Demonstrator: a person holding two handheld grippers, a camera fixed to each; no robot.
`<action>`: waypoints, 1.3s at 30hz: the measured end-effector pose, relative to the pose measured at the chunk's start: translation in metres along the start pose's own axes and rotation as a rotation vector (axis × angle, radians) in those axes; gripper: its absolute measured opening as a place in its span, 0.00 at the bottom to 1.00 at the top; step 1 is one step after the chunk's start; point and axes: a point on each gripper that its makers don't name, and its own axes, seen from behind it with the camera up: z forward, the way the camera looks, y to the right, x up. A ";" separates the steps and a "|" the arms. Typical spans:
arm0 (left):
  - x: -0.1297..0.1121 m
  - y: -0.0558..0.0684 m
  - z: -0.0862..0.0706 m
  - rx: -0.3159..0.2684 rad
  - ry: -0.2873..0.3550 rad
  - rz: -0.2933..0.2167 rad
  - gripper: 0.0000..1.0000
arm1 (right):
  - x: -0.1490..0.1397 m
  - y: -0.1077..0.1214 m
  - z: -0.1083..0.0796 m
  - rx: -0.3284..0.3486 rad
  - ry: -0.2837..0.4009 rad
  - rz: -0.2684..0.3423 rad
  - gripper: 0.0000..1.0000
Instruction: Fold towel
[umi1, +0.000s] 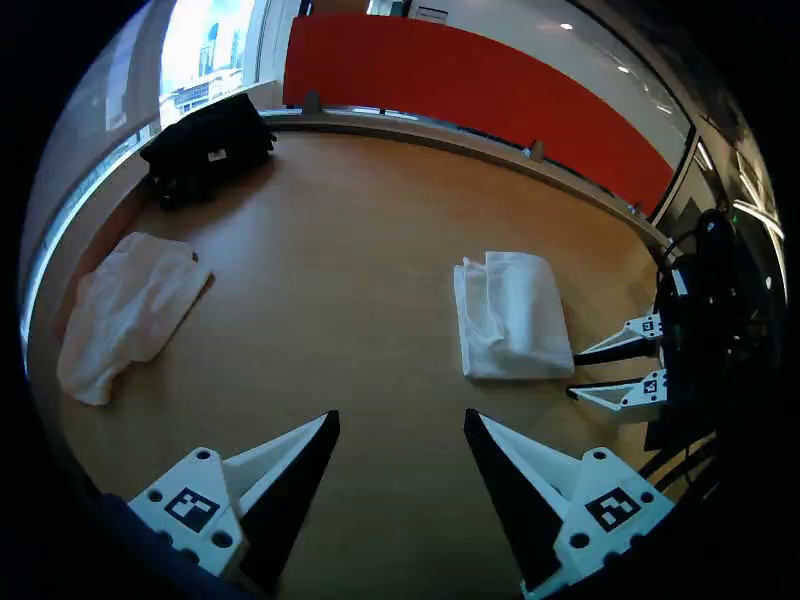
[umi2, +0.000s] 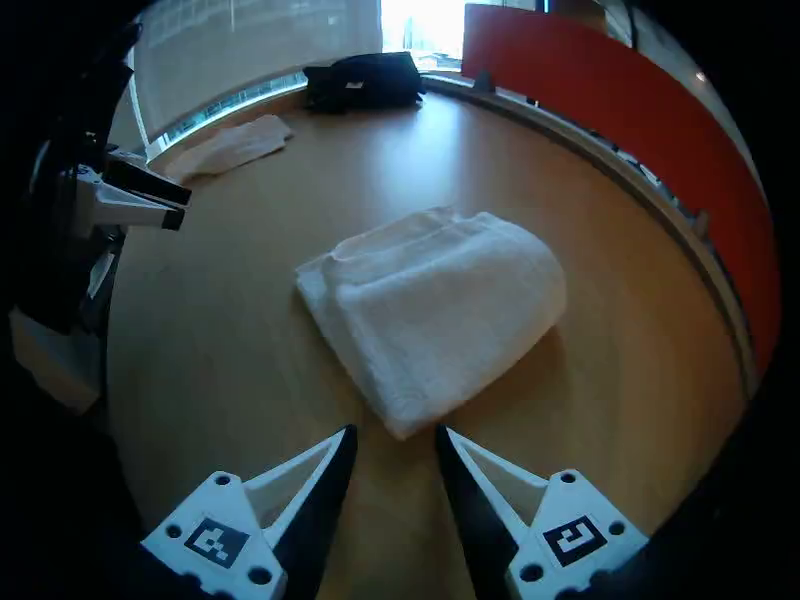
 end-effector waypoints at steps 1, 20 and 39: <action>0.000 0.000 0.000 0.000 0.000 0.001 0.93 | 0.000 0.000 0.001 -0.001 0.000 0.003 0.55; -0.002 -0.001 -0.001 0.001 0.002 0.001 0.93 | -0.002 0.008 0.005 -0.028 0.001 0.043 0.07; 0.007 0.002 0.001 -0.015 0.018 0.007 0.93 | 0.047 0.020 -0.025 -0.071 0.083 0.004 0.03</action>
